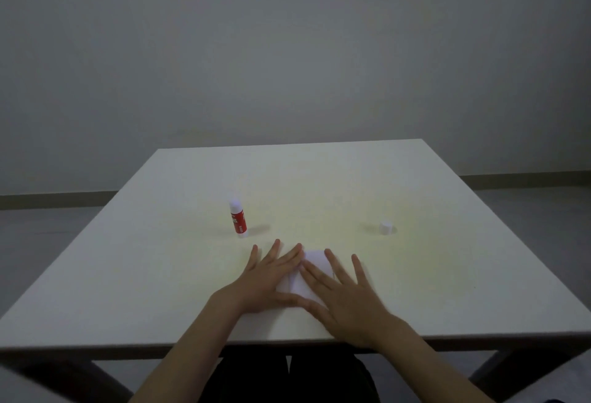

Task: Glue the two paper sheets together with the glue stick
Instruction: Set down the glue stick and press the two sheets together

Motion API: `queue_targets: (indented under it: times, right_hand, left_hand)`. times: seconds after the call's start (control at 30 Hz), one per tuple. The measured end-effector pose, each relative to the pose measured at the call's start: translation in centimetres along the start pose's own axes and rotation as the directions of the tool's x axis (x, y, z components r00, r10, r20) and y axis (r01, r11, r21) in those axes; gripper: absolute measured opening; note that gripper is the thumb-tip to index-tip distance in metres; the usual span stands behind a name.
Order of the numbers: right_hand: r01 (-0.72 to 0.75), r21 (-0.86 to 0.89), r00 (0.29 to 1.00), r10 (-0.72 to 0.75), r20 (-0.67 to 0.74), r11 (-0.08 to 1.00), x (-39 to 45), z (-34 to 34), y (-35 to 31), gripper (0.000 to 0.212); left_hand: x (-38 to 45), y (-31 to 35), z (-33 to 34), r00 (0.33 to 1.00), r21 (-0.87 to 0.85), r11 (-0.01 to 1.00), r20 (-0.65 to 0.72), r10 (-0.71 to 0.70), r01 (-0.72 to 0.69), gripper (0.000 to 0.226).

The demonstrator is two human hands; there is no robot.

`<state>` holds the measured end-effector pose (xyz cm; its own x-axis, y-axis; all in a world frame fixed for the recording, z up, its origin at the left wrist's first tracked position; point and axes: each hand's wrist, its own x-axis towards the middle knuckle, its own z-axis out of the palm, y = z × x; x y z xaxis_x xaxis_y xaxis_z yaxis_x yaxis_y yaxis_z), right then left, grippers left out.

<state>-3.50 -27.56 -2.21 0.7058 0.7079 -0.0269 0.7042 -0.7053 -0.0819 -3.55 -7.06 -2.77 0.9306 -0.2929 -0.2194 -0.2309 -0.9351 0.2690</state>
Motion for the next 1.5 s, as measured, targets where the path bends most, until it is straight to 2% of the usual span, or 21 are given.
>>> queue_targets:
  times: [0.1,0.17,0.23,0.33,0.4,0.53,0.67,0.77,0.87,1.07,1.17,1.23,1.33,1.37,1.43,1.5]
  right_hand:
    - [-0.114,0.065,0.99,0.108,0.089,0.991,1.9,-0.6,1.3,0.066]
    - [-0.127,0.066,0.99,0.122,0.074,0.99,2.2,-0.9,1.0,0.07]
    - [-0.058,0.056,0.997,0.055,0.054,0.997,1.5,-0.3,-0.1,0.077]
    - [0.069,0.127,0.995,-0.078,0.068,0.989,-0.2,0.8,-1.6,0.09]
    - [0.08,0.149,0.991,-0.094,0.091,0.986,-0.3,0.7,-0.9,0.085]
    - [-0.006,0.102,0.997,-0.003,0.083,0.995,1.1,-0.4,1.3,0.068]
    - [-0.092,0.073,0.995,0.089,0.051,0.993,1.6,-0.3,1.1,0.076]
    - [0.043,0.125,0.998,-0.047,0.033,0.991,0.3,1.1,-0.7,0.091]
    - [0.112,0.117,0.99,-0.12,0.071,0.987,-0.6,1.6,-0.2,0.088]
    - [-0.134,0.073,0.99,0.13,0.056,0.988,0.7,-0.7,2.9,0.072]
    - [-0.046,-0.048,0.998,0.043,-0.049,0.998,-0.8,-0.5,0.9,0.078]
    - [0.019,-0.126,0.999,-0.023,-0.03,0.992,-2.0,0.3,-0.6,0.076]
    - [0.084,-0.103,0.995,-0.078,0.057,0.991,-2.2,-0.2,-0.4,0.076]
    - [0.096,-0.038,0.995,-0.096,0.024,0.995,-1.7,-0.4,0.5,0.077]
    - [-0.006,0.036,0.999,0.004,0.04,0.999,-0.4,-0.5,2.3,0.074]
    - [-0.069,0.015,0.996,0.068,0.058,0.997,0.4,-0.8,2.8,0.075]
  left_hand:
    - [0.0,0.1,-0.1,1.0,0.012,1.0,0.022,-0.016,0.016,0.1]
    - [-0.1,0.3,-0.2,0.999,0.021,1.0,0.028,-0.021,0.02,0.1]
    - [-0.2,0.3,-0.1,1.0,0.004,1.0,0.024,-0.008,0.008,0.098]
    - [-0.3,0.3,-0.1,1.0,-0.002,1.0,0.018,0.001,-0.001,0.098]
    - [-0.2,0.3,-0.1,1.0,-0.003,1.0,0.023,0.001,-0.001,0.099]
    - [-0.3,0.2,-0.1,1.0,-0.043,0.999,0.025,-0.007,0.008,0.104]
    - [-0.3,0.3,0.0,0.999,-0.05,0.999,0.025,-0.02,0.022,0.105]
    - [-0.3,0.2,-0.1,1.0,-0.041,0.999,0.02,-0.007,0.008,0.103]
    - [-0.3,0.3,-0.2,1.0,-0.038,0.999,0.028,-0.002,0.003,0.103]
    - [-0.4,0.4,-0.3,0.999,-0.043,0.999,0.037,-0.02,0.022,0.106]
    - [-0.3,0.3,-0.2,0.999,-0.045,0.999,0.034,-0.014,0.015,0.105]
    - [-0.3,0.1,-0.1,0.999,-0.041,0.999,0.032,-0.009,0.01,0.105]
    - [-0.3,0.1,-0.1,0.999,-0.038,0.999,0.035,-0.007,0.008,0.105]
    - [-0.3,0.2,-0.1,0.999,-0.043,0.999,0.037,-0.008,0.009,0.106]
    - [-0.4,0.3,-0.2,0.999,-0.052,0.999,0.041,-0.012,0.014,0.106]
    - [-0.4,0.3,-0.3,0.999,-0.047,0.999,0.041,-0.015,0.017,0.106]
